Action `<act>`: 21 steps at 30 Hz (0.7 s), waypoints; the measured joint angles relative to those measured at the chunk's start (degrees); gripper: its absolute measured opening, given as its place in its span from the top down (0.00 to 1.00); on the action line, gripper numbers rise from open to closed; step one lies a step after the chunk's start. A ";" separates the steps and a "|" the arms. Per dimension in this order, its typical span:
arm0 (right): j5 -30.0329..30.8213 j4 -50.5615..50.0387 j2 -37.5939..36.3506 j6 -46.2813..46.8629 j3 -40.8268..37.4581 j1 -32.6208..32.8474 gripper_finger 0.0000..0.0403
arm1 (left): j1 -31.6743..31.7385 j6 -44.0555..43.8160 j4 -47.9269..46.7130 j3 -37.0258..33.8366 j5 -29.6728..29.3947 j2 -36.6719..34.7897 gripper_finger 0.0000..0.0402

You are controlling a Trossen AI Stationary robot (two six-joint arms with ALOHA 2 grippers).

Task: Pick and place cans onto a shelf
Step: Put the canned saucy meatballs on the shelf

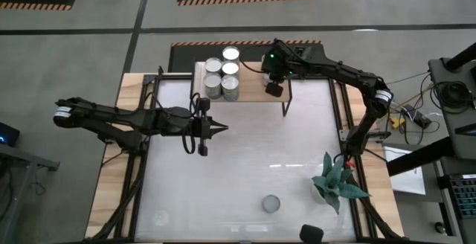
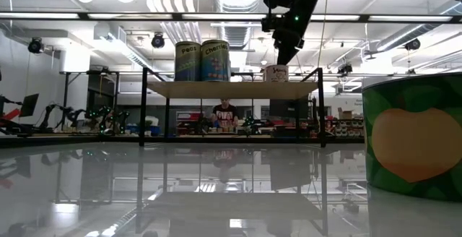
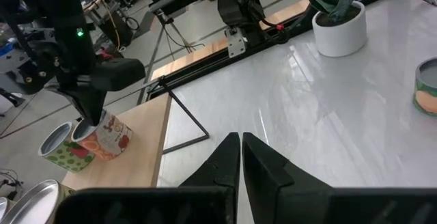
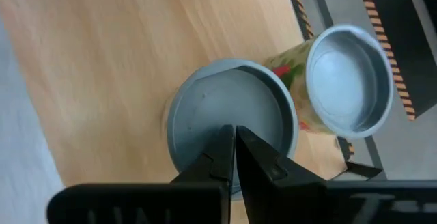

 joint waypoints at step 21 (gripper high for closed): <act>1.04 1.75 -0.70 -1.09 0.23 -0.22 0.98 | 0.00 0.02 0.07 0.00 0.00 0.00 1.00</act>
